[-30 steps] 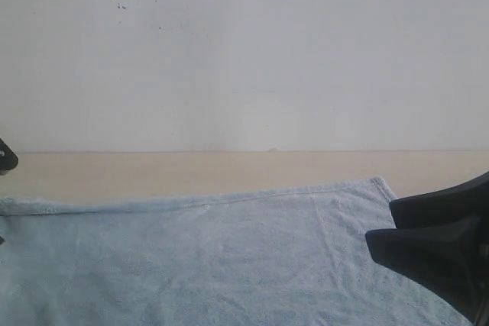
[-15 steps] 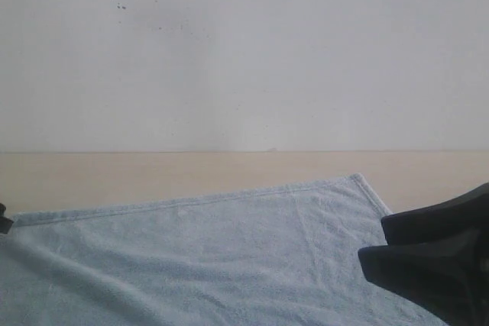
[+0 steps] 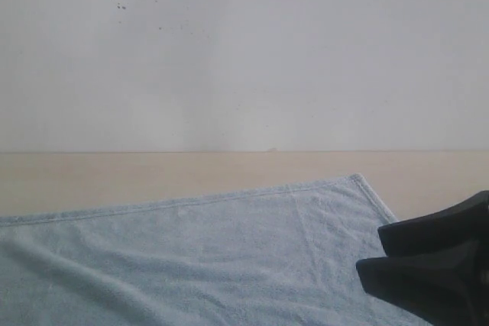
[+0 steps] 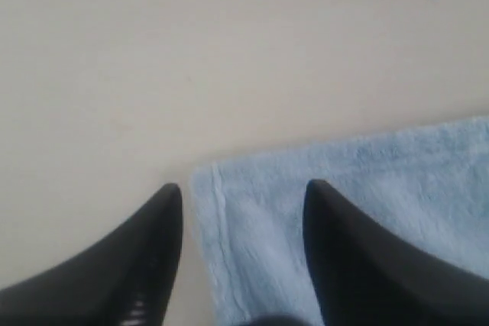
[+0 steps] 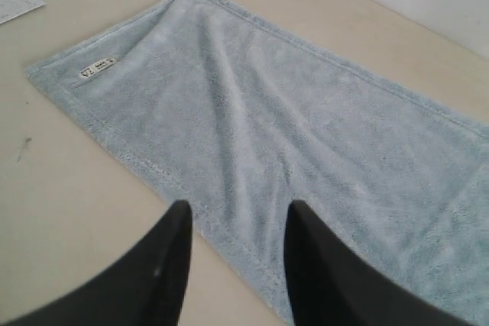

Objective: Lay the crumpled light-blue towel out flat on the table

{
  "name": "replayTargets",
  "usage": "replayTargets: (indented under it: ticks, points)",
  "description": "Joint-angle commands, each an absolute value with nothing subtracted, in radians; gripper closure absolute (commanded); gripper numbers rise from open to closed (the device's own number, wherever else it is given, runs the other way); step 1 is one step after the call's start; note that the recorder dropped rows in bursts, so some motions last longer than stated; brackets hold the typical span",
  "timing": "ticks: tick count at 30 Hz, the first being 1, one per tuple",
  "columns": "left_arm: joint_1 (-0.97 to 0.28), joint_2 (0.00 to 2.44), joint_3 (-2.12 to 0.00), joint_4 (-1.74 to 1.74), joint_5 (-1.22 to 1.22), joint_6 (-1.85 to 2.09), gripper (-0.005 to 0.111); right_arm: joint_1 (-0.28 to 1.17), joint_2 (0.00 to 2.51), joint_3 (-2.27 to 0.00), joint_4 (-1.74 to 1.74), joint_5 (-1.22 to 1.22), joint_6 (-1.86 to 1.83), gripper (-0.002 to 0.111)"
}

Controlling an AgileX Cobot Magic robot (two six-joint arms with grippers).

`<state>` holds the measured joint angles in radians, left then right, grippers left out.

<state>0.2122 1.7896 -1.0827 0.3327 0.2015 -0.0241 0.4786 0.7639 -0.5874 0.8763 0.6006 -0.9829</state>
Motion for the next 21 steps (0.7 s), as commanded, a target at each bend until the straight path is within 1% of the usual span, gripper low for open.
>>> replayTargets:
  ticks: [1, 2, 4, 5, 7, 11, 14, 17, 21]
  points:
    - [0.174, 1.699, -0.936, 0.273, 0.194, 0.000, 0.060, 0.475, 0.773, -0.587, 0.721, 0.427, -0.952, 0.076]
    - [0.162, 1.668, -0.897, 0.273, 0.172, 0.000, 0.060, 0.469, 0.784, -0.587, 0.653, 0.396, -0.918, 0.085]
    - [0.136, 1.600, -0.836, 0.265, 0.146, 0.000, 0.060, 0.463, 0.813, -0.587, 0.553, 0.395, -0.853, 0.109]
    - [0.121, 1.567, -0.808, 0.261, 0.146, -0.006, 0.060, 0.459, 0.833, -0.587, 0.526, 0.409, -0.821, 0.108]
    - [0.097, 1.507, -0.762, 0.237, 0.157, -0.008, 0.061, 0.459, 0.878, -0.587, 0.470, 0.415, -0.786, 0.108]
    - [0.060, 1.381, -0.666, 0.155, 0.190, -0.010, 0.062, 0.459, 0.995, -0.587, 0.262, 0.293, -0.659, 0.108]
    - [0.056, 1.289, -0.611, 0.081, 0.241, -0.010, 0.062, 0.448, 1.103, -0.587, 0.126, 0.247, -0.630, 0.108]
    - [0.056, 1.226, -0.571, 0.060, 0.317, -0.007, 0.062, 0.395, 1.243, -0.587, 0.120, 0.176, -0.617, 0.108]
    - [0.056, 1.165, -0.551, 0.015, 0.403, 0.000, 0.062, 0.300, 1.413, -0.587, 0.120, 0.083, -0.491, 0.108]
